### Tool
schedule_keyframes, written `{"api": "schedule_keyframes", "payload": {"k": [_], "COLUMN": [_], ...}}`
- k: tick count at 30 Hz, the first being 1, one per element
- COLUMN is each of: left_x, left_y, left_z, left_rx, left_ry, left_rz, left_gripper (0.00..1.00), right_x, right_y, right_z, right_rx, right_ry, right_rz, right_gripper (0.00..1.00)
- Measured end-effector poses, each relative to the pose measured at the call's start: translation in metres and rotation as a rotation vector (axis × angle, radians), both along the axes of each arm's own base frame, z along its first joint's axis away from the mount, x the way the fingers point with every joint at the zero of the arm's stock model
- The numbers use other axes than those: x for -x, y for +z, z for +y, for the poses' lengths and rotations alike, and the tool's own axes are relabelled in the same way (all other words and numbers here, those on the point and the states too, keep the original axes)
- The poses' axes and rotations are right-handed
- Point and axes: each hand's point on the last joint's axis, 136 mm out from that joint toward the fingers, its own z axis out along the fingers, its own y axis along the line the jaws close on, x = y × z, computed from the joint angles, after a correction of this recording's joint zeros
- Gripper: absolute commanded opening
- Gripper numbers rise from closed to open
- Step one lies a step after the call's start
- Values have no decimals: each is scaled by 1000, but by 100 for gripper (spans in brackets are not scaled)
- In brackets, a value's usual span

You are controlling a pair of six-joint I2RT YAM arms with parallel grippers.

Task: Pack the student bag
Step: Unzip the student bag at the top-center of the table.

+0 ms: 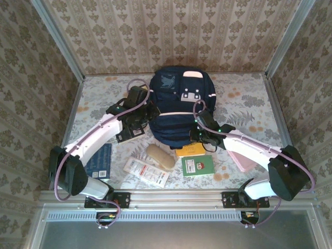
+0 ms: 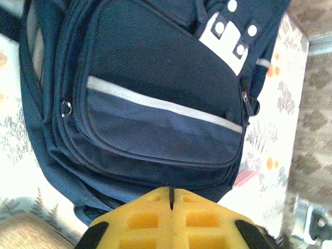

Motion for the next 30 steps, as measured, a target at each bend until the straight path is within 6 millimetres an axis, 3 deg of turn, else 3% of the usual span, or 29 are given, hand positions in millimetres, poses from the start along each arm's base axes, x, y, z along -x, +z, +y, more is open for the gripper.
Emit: {"api": "schedule_keyframes", "payload": {"k": [3, 9, 16, 24, 30], "left_x": [-7, -14, -26, 22, 49], "left_y": [9, 10, 2, -23, -46], "left_z": [-13, -47, -90, -110, -82], "left_rx": [-40, -81, -70, -170, -342], "left_ry": [-104, -386, -680, -990, -1179], "left_rz": [-53, -135, -183, -245, -402], "left_gripper": [46, 57, 61, 60, 64], "right_x": [0, 4, 9, 10, 9], "right_y": [4, 7, -1, 11, 25], "right_z": [-1, -3, 3, 2, 2], "right_rx": [-3, -26, -59, -115, -168], "right_ry": [14, 56, 106, 121, 130], "right_rz": [-13, -28, -24, -45, -64], "right_gripper": [0, 0, 0, 0, 0]}}
